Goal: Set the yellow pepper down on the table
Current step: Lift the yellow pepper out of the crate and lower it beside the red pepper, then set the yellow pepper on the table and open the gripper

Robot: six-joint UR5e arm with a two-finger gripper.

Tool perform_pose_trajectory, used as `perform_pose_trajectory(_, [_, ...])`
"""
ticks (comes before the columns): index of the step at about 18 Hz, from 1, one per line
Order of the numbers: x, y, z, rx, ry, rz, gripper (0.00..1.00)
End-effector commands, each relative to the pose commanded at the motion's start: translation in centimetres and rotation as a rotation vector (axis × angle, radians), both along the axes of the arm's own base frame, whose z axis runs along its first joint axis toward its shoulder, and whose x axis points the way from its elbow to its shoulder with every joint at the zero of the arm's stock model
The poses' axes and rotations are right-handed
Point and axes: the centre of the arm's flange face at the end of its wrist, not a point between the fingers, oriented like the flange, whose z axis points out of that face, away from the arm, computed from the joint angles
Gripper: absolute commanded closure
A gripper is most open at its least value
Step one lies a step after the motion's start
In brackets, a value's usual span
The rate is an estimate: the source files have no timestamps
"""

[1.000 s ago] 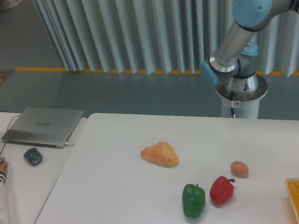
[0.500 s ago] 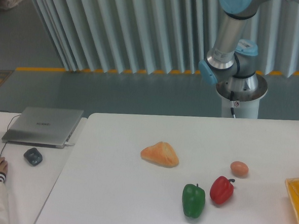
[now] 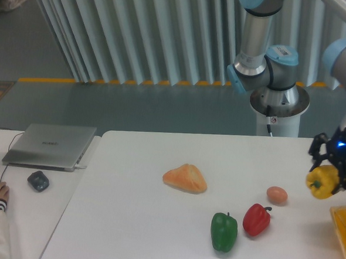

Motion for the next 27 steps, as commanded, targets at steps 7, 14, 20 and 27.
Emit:
perform_pose_trajectory(7, [3.2,5.3,-5.0,-0.152,0.236,0.062,0.65])
perform_pose_trajectory(14, [4.1,6.7,-7.4,-0.152,0.200,0.050,0.65])
perform_pose_trajectory(20, [4.9,7.8,-9.5,-0.138,0.137,0.030,0.63])
perform_pose_trajectory(27, [5.8,6.8,-12.8,-0.191,0.095,0.023,0.50])
